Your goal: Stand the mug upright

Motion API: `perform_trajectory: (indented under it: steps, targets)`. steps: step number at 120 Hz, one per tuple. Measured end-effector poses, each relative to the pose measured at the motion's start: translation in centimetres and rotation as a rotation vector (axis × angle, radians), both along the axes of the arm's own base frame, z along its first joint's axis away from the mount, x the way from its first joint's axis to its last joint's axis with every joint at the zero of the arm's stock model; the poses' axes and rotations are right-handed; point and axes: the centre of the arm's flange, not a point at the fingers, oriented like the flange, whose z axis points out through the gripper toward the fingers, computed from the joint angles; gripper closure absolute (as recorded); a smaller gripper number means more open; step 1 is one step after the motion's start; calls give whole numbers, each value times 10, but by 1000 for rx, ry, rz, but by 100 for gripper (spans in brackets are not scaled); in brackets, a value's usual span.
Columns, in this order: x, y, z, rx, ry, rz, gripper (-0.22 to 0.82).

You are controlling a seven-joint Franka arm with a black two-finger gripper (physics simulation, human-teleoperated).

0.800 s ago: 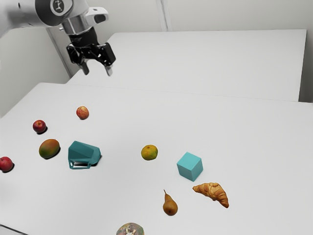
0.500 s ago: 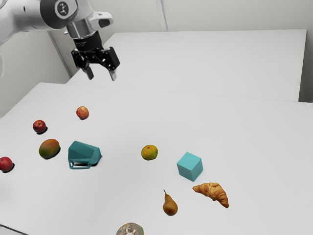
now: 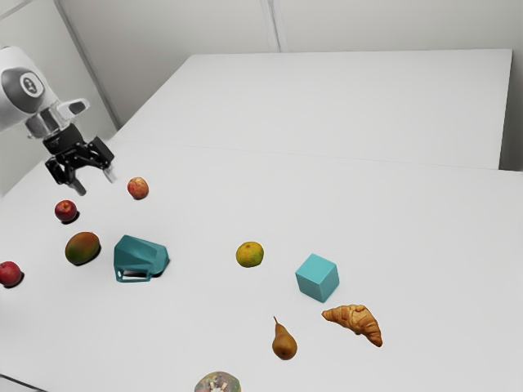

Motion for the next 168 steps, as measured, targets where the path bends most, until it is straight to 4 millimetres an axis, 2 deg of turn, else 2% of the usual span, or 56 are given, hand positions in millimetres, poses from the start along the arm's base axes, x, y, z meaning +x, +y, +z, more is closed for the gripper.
perform_trajectory:
  steps: [10, 22, 36, 46, 72, 105, 121, 143, 156, 168]
  targets:
    - [0, 23, -48, -96, -13, 23, 0]
    - [-7, 26, -101, -222, -40, 39, 0]
    - [-16, 28, -138, -299, -83, 34, 0]
    - [-22, 29, -151, -338, -124, 28, 0]
    - [-38, 29, -173, -406, -205, 2, 0]
    - [-42, 19, -178, -476, -300, -51, 0]
    - [-51, 11, -185, -525, -329, -53, 0]
    - [-66, 21, -186, -554, -360, -55, 0]
    - [-79, 13, -192, -585, -358, -59, 0]
    - [-77, 6, -188, -597, -381, -79, 0]
